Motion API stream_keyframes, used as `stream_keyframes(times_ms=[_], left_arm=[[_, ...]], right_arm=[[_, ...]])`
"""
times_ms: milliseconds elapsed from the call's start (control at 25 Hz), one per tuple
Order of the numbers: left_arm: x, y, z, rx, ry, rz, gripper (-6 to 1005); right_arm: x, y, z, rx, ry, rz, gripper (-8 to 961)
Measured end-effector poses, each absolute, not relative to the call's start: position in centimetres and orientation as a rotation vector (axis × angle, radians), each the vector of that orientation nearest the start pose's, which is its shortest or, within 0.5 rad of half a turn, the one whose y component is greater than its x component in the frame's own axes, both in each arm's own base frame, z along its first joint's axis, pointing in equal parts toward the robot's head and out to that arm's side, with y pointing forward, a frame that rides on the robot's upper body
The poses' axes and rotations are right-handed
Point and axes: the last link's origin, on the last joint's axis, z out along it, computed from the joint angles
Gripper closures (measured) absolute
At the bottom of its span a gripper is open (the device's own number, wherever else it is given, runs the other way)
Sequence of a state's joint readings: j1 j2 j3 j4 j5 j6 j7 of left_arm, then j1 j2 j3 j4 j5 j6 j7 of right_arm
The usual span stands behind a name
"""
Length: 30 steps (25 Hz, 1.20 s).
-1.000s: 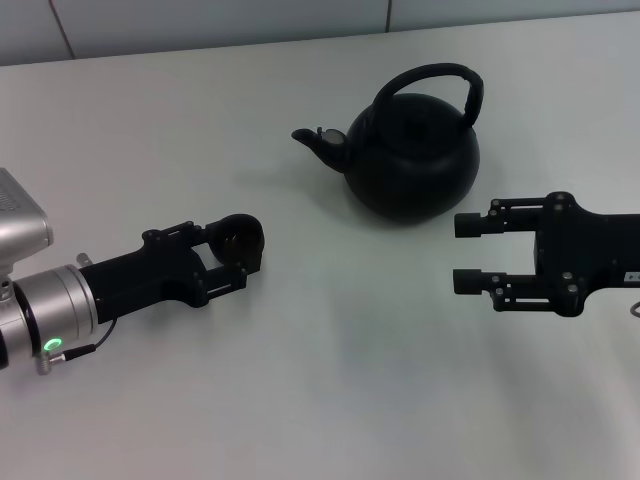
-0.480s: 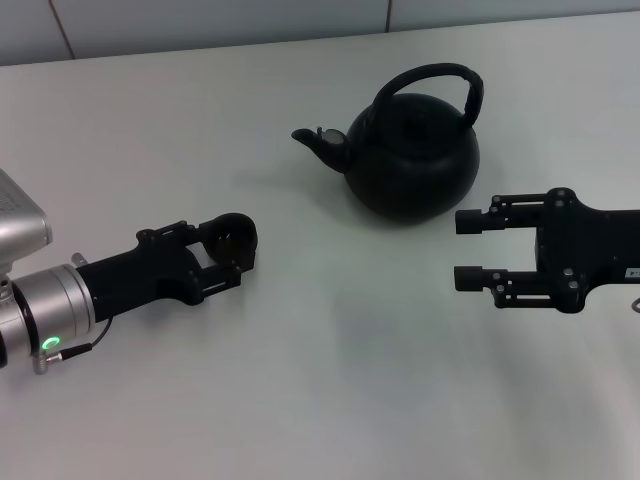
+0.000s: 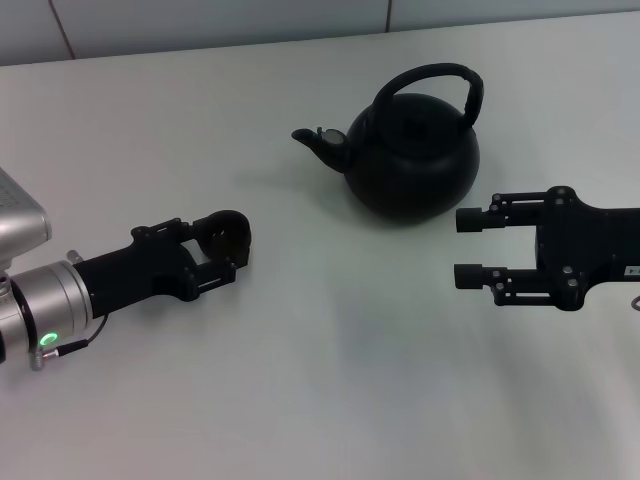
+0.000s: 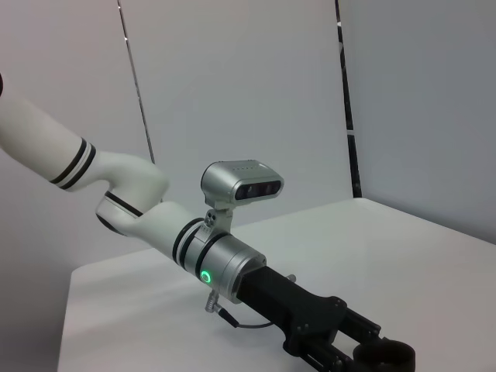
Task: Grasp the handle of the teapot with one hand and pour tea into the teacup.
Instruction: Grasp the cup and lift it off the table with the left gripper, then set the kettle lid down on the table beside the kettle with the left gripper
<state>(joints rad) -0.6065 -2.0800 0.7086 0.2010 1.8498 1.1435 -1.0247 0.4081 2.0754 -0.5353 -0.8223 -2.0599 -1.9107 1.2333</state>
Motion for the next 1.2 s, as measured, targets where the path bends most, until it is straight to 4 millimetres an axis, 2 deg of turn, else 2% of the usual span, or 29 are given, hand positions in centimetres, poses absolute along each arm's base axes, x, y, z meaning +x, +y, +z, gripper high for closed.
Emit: stream_keyframes(times_ms=[1200], left_arm=[[-29.19, 33.09, -7.61, -2.568, -0.708, -0.551, 238]], right_arm=[[27.62, 27.57, 4.52, -2.796, 0.353, 0.802, 331]])
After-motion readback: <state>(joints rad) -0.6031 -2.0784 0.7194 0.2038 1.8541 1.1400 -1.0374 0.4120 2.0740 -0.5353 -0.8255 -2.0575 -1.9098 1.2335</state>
